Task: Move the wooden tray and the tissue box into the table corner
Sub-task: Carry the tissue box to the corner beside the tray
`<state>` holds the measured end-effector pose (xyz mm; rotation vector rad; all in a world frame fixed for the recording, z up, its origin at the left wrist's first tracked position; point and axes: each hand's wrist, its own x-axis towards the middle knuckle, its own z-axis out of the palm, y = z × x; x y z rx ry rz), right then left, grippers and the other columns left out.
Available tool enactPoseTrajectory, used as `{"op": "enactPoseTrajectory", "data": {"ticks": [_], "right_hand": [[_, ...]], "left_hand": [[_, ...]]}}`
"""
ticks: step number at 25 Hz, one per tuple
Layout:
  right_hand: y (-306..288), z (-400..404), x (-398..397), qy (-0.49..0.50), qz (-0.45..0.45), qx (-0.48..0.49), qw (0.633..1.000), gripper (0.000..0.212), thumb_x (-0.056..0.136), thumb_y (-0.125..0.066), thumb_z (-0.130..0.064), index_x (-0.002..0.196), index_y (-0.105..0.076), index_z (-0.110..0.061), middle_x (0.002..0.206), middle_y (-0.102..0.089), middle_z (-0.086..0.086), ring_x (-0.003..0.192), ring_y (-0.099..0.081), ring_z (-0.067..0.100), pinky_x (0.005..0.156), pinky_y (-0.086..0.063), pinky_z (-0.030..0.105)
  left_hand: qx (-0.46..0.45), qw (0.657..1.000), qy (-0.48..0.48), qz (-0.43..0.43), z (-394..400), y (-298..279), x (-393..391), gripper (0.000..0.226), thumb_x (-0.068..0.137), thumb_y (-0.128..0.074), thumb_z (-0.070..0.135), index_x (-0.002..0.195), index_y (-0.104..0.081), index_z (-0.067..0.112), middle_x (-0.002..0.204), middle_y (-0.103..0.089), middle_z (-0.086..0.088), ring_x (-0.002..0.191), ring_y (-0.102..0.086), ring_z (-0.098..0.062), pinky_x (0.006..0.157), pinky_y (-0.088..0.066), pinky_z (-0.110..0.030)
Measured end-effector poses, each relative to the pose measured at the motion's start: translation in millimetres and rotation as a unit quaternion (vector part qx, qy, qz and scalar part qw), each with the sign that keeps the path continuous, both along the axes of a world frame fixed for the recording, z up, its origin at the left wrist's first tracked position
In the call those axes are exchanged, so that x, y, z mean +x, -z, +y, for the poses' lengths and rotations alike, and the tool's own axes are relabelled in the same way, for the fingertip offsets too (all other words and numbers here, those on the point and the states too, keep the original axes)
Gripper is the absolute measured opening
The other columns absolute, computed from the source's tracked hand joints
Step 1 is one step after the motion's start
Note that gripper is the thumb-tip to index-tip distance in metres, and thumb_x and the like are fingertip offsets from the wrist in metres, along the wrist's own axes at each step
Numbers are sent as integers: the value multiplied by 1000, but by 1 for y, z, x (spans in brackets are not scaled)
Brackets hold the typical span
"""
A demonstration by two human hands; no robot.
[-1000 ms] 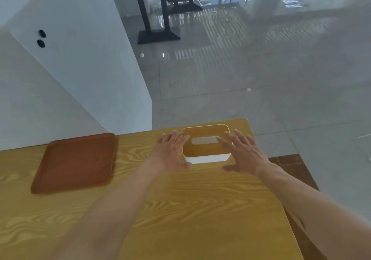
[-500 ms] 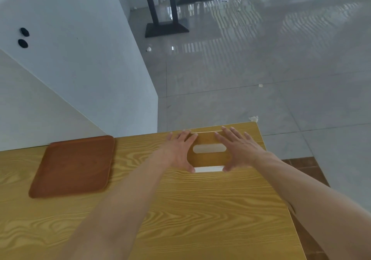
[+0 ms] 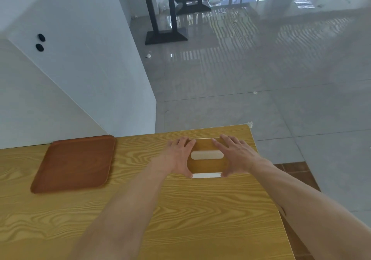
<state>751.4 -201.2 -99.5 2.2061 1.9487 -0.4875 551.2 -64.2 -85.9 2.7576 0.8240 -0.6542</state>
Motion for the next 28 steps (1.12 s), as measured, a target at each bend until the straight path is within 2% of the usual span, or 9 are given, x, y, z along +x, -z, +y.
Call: {"op": "enactPoseTrajectory", "data": {"ticks": [8, 17, 23, 28], "right_hand": [[-39, -55, -37, -7, 5, 41, 999, 126, 59, -75, -67, 155, -1, -32, 162, -11, 9, 145, -9, 31, 117, -24, 49], [-63, -109, -108, -55, -2, 84, 995, 122, 56, -68, -67, 155, -5, -30, 158, -16, 10, 141, -12, 31, 117, -28, 46], [-75, -103, -194, -117, -15, 101, 988, 123, 56, -62, -72, 155, -4, -29, 157, -17, 11, 141, -14, 31, 116, -29, 45], [-82, -87, -296, -189, -3, 101, 977, 122, 56, -59, -76, 155, -2, -32, 158, -14, 9, 141, -13, 32, 117, -27, 44]], "left_hand": [[-20, 997, -15, -76, -54, -34, -48, 123, 62, -81, 53, 153, -2, 27, 160, -6, -5, 147, -8, -31, 119, -15, -49], [-16, 989, -32, -146, -109, -41, -143, 122, 58, -74, 59, 151, 1, 33, 156, -1, 3, 144, -8, -29, 120, -12, -46], [-3, 980, -81, -182, -134, -55, -252, 119, 57, -66, 66, 149, 2, 36, 156, 1, 6, 142, -7, -27, 119, -11, -45], [29, 973, -137, -182, -158, -67, -368, 116, 63, -69, 64, 151, 0, 32, 156, 0, 2, 141, -7, -27, 119, -11, -45]]}}
